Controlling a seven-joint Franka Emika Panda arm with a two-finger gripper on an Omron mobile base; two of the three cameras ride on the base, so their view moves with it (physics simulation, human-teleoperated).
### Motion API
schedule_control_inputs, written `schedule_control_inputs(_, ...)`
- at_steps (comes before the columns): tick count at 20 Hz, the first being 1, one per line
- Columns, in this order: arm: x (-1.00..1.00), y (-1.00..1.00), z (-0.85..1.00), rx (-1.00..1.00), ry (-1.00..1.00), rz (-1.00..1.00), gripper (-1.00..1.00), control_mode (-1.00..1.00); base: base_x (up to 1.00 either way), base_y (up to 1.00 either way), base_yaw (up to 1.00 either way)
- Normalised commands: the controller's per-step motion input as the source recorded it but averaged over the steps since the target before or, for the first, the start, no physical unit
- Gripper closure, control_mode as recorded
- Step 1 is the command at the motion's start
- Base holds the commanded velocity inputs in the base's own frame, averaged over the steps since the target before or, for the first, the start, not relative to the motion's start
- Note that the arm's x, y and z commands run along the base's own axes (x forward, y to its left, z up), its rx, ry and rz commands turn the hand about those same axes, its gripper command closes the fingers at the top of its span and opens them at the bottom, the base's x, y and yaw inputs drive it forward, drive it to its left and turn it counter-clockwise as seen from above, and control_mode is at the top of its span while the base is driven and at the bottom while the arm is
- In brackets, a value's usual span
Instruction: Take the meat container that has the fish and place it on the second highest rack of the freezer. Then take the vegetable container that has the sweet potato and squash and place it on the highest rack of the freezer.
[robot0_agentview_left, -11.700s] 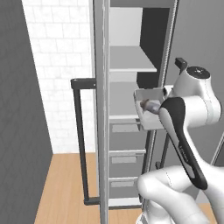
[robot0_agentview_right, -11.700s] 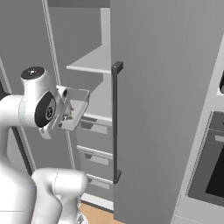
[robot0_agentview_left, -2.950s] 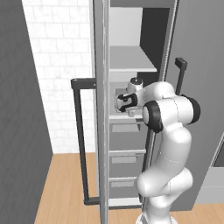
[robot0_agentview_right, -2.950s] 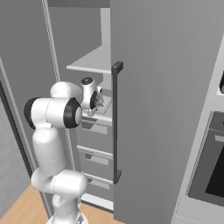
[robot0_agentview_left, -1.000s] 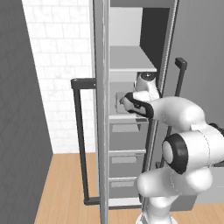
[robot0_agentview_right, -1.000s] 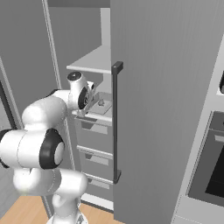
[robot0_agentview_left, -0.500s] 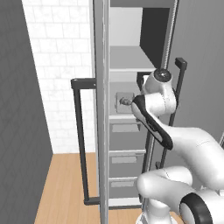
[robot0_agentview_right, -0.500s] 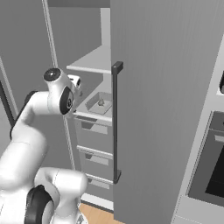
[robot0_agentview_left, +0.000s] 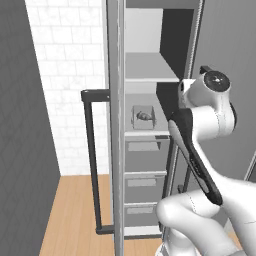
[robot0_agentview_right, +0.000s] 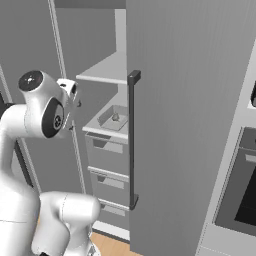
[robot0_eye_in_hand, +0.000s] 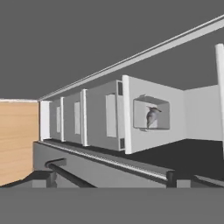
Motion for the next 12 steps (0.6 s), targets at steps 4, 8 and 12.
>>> schedule_control_inputs(4,-1.0,-0.23,0.49,0.0,0.0,0.04,-1.0,-1.0,0.0,0.0,0.0)
schedule_control_inputs(8,-0.96,-0.26,0.44,0.0,0.0,0.02,-1.0,-1.0,0.0,0.0,0.0)
schedule_control_inputs(12,-0.54,-0.04,0.27,-0.02,-0.05,0.0,-1.0,-1.0,0.0,0.0,0.0)
